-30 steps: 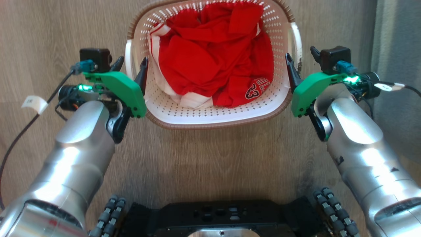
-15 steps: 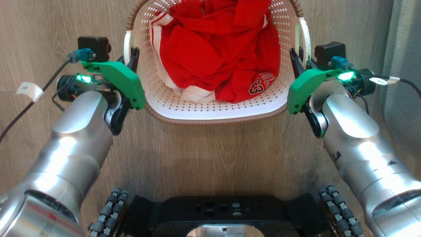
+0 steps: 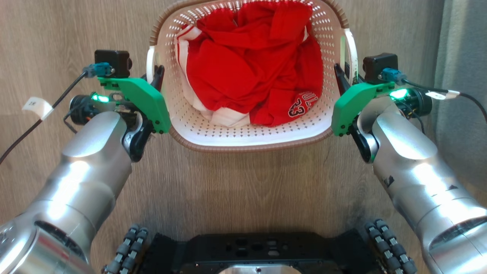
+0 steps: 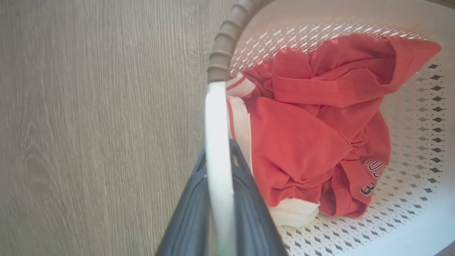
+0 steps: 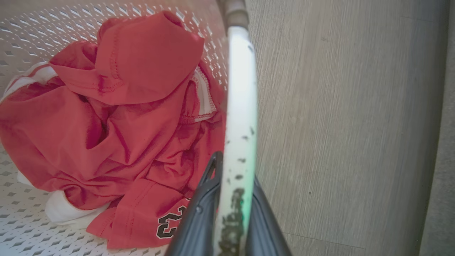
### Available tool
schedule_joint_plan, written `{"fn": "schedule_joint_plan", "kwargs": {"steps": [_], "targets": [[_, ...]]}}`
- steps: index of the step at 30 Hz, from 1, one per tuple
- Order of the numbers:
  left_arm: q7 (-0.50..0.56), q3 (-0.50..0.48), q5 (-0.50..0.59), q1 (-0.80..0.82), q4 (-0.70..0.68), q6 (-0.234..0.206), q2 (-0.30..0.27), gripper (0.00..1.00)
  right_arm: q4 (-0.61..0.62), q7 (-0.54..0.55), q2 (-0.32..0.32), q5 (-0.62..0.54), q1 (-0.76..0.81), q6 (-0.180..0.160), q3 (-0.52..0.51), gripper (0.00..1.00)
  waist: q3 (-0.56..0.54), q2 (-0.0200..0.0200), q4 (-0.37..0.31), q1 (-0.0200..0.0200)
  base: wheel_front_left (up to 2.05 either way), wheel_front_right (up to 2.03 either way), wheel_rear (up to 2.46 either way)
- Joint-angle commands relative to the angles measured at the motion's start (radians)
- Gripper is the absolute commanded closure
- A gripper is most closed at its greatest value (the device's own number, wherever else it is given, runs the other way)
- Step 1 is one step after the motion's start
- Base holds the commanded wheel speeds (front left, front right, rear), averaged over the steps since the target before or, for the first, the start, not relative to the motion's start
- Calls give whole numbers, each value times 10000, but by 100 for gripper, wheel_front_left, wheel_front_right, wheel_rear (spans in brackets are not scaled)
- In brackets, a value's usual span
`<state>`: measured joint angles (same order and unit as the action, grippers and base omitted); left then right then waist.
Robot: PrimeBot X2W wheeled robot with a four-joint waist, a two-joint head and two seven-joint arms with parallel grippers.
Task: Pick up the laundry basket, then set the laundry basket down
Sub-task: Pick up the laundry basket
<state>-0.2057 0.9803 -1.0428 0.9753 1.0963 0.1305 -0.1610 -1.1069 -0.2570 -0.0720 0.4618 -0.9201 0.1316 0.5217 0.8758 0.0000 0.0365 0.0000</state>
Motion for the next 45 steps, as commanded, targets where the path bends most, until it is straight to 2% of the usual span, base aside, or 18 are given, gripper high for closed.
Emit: {"fn": "schedule_joint_plan", "kwargs": {"steps": [1, 10, 27, 37, 45], "targets": [[-22, -71, -152, 180, -212, 2, -427, 100, -51, -31, 217, 80, 400, -9, 307, 100, -155, 0, -17, 0, 0, 0, 0], [638, 545, -1036, 172, -487, 2, -604, 100, -553, 535, 217, 966, 378, -9, 811, 100, -1008, 0, -147, 0, 0, 0, 0], [2251, 1151, -2764, -64, -544, 2, -970, 100, -903, 2777, 218, 2821, 408, -9, 1750, 100, -3324, 0, -511, 0, 0, 0, 0], [3327, 1294, -3557, -326, -251, 2, -946, 100, -1235, 4027, 218, 3663, 437, -9, 2175, 100, -4934, 0, -535, 0, 0, 0, 0], [3761, 1350, -3870, -529, 69, 2, -872, 100, -1379, 4879, 218, 4267, 679, -9, 2378, 100, -6093, 0, -579, 0, 0, 0, 0]]}}
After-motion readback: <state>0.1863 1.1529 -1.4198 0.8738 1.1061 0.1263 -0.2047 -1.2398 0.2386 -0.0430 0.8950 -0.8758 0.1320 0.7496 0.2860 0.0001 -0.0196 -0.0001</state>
